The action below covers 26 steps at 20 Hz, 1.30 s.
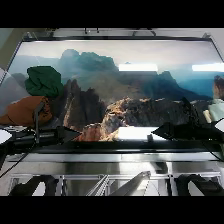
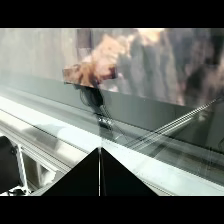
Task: Fold the shirts.
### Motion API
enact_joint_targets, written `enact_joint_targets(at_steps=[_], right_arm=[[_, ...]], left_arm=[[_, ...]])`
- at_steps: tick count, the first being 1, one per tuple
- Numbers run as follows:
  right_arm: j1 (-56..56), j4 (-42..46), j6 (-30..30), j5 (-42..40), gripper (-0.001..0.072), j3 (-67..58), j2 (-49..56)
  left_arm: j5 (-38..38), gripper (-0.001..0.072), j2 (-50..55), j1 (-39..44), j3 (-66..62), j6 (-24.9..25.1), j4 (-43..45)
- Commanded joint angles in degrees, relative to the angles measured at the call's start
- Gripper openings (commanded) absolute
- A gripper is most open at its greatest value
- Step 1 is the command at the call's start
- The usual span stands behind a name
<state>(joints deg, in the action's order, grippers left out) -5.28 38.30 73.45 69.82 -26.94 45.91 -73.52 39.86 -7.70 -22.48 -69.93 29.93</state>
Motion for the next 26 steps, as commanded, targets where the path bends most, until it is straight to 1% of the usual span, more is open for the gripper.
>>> enact_joint_targets(at_steps=[1,4,8,9,10,11,12,13,14,16,18,20,22,24,25,26], right_arm=[[0.04,0.0,0.02,0.0,0.0025,0.0,-0.04],[0.04,-0.04,0.02,-3.19,0.0025,0.0,-0.02],[0.07,-1.05,0.04,-3.5,0.0025,0.0,0.17],[0.04,-2.54,0.02,-4.13,0.0026,0.0,0.2],[0.07,-5.01,-0.15,-5.62,0.0026,-0.02,0.2],[0.07,-7.26,-2.34,-6.23,0.0026,-0.07,0.2],[0.04,-9.57,-5.84,-6.82,0.0026,-0.07,0.2],[0.04,-11.1,-7.69,-7.8,0.0026,-0.07,0.2],[0.04,-11.65,-7.72,-9.22,0.0026,-0.07,0.2],[0.04,-11.58,-7.74,-13.07,0.0026,-0.07,0.2],[0.07,-11.56,-7.76,-15.67,0.0026,-0.07,0.2],[0.07,-11.56,-9.64,-17.75,0.0026,-0.04,0.2],[0.07,-11.56,-10.1,-18.86,0.0026,-0.04,0.2],[0.07,-11.56,-10.1,-19.02,0.0026,-0.04,0.2],[0.07,-11.56,-10.1,-19.02,0.0026,-0.04,0.2],[0.07,-11.56,-10.08,-19.02,0.0026,-0.04,0.2]], left_arm=[[0.24,0.0017,-0.04,-0.07,0.02,0.0,-0.04],[0.31,0.0017,-0.04,-0.07,0.02,0.0,-0.02],[7.28,0.0025,0.0,-0.09,-0.35,0.0,0.2],[9.27,0.0025,0.68,-0.22,-2.19,0.52,1.73],[11.26,0.0025,2.23,-0.74,-5.38,2.32,4.39],[13.4,0.0025,4.52,-1.81,-9.57,3.8,7.43],[15.04,0.0064,7.76,-3.5,-14.84,4.09,10.73],[16.26,0.0361,11.32,-5.44,-20.24,4.11,13.14],[16.72,0.0719,15.8,-7.69,-26.67,4.09,15.52],[15.04,0.0715,25.83,-11.89,-40.06,4.09,19.69],[13.31,0.0715,37.07,-14.05,-53.64,4.13,23.06],[12.0,0.0715,48.76,-13.68,-67.23,4.11,28.33],[10.19,0.0715,59.8,-12.17,-80.04,3.96,35.87],[7.37,0.0715,69.29,-10.78,-90.53,0.79,45.13],[6.84,0.0715,72.76,-10.54,-93.5,-1.7,48.22],[6.34,0.0715,75.08,-10.54,-94.75,-2.71,49.7]])
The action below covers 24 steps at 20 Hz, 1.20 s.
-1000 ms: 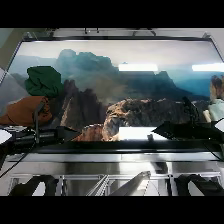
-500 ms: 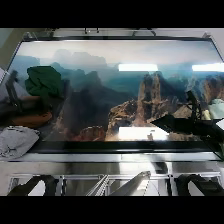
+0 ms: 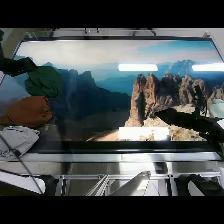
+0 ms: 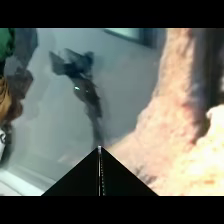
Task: Fold the shirts.
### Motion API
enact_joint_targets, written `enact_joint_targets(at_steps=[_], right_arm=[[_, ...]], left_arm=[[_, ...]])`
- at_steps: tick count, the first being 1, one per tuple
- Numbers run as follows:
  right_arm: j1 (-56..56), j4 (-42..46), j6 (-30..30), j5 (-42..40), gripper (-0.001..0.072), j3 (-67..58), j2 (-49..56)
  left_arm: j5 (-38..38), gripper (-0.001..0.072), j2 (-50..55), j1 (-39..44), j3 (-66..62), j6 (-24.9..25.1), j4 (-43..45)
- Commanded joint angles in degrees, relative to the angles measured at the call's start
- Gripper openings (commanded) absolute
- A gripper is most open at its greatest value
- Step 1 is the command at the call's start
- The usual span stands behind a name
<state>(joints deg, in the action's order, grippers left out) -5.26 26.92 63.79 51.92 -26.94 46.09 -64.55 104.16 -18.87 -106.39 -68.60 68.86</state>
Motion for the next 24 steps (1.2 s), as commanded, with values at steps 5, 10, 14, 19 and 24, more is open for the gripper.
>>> enact_joint_targets(at_steps=[5,10,14,19,24], right_arm=[[0.04,-0.17,-0.42,-1.11,0.0026,-0.04,0.02],[0.04,-0.2,-0.42,-1.11,0.0026,-0.04,0.02],[0.04,-0.17,-0.44,-1.11,0.0026,-0.04,0.02],[0.04,-0.17,-0.44,-1.03,0.0026,-0.04,0.0],[0.04,-0.17,-1.07,-0.92,0.0026,-0.04,0.0]], left_arm=[[-2.34,0.0709,13.03,-1.84,-6.36,-4.76,11.93],[-6.1,0.0034,13.0,-2.82,-7.52,-1.84,1.95],[-9.66,0.003,12.26,-2.75,-12.0,-1.18,-14.27],[-11.93,0.0028,0.42,-0.07,-9.6,7.02,-48.28],[-15.43,0.0028,-13.49,9.03,-9.64,8.48,-66.73]])
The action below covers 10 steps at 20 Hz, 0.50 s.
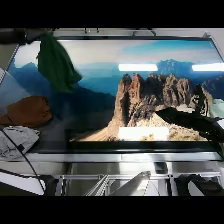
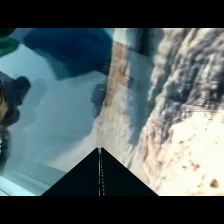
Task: Fold the shirts.
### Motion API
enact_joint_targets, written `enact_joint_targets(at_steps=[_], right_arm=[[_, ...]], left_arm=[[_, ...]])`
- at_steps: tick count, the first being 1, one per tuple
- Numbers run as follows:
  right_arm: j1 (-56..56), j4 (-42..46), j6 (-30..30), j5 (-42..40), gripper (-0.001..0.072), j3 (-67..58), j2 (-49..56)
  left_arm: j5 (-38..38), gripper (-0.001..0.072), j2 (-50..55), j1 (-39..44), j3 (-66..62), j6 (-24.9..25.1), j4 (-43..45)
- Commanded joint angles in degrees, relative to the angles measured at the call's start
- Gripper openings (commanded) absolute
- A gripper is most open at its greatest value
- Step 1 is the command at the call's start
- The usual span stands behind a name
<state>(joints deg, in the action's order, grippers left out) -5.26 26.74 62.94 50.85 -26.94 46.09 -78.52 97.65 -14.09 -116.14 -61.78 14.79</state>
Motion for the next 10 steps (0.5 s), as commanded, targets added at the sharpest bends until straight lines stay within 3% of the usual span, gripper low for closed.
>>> enact_joint_targets(at_steps=[1,4,7,8,9,10], right_arm=[[0.04,0.0,-0.22,0.15,0.0026,-0.04,0.0],[0.02,0.0,-0.28,0.17,0.0026,-0.04,-0.02],[0.02,0.0,-1.68,0.35,0.0026,-0.04,-0.02],[0.02,0.02,-1.7,0.94,0.0054,-0.04,-0.02],[0.02,0.02,-1.7,1.66,0.0257,-0.04,-0.02],[0.02,0.04,-1.7,2.14,0.0412,-0.04,0.0]], left_arm=[[-1.57,0.0029,-9.2,5.68,0.11,1.09,-12.2],[-1.84,0.0029,-13.92,8.79,1.92,-3.32,-2.78],[-4.24,0.0029,-17.09,11.5,10.05,-4.59,5.53],[-6.6,0.0061,-17.35,12.33,13.25,-4.59,7.93],[-8.59,0.0284,-17.33,13.25,16.2,-4.61,10.64],[-9.38,0.0523,-17.29,14.05,19.71,-4.7,14.58]])
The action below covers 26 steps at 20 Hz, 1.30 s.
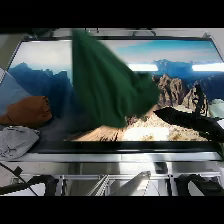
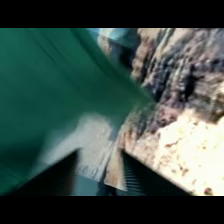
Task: Fold the shirts.
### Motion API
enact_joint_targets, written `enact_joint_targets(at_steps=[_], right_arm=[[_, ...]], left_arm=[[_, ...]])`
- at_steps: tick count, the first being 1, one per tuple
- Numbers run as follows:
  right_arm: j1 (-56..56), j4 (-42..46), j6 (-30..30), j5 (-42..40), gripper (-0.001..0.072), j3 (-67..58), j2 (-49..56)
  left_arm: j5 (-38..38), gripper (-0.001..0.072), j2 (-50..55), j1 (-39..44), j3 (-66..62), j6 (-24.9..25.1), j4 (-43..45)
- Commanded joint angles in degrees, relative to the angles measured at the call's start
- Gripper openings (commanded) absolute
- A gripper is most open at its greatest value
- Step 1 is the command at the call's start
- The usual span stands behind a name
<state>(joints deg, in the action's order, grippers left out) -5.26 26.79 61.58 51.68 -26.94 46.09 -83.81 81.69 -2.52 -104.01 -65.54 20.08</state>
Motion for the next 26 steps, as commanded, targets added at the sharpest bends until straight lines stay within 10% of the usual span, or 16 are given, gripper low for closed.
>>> enact_joint_targets(at_steps=[1,6,12,24,25,26], right_arm=[[0.04,0.0,-0.35,1.36,0.042,-0.04,0.0],[0.0,6.01,0.2,2.84,0.0594,-0.04,0.11],[-2.95,29.07,17.7,3.21,0.0589,-0.04,6.95],[-3.08,1.07,-9.75,4.57,0.0556,-0.04,28.15],[-3.1,-0.5,-11.26,5.14,0.0509,-0.04,28.79],[-3.1,-2.12,-13.09,6.05,0.0334,-0.04,29.05]], left_arm=[[-3.98,0.072,-1.31,3.13,10.97,-1.05,13.09],[-3.85,0.0715,-1.29,3.32,27.69,-2.21,29.33],[4.87,0.0714,0.31,3.21,44.87,-2.69,35.91],[6.67,0.0694,19.54,10.73,37.22,-2.45,30.77],[4.7,0.0605,20.65,11.63,35.12,-2.47,30.71],[2.08,0.0273,21.59,12.44,32.61,-2.45,30.75]])
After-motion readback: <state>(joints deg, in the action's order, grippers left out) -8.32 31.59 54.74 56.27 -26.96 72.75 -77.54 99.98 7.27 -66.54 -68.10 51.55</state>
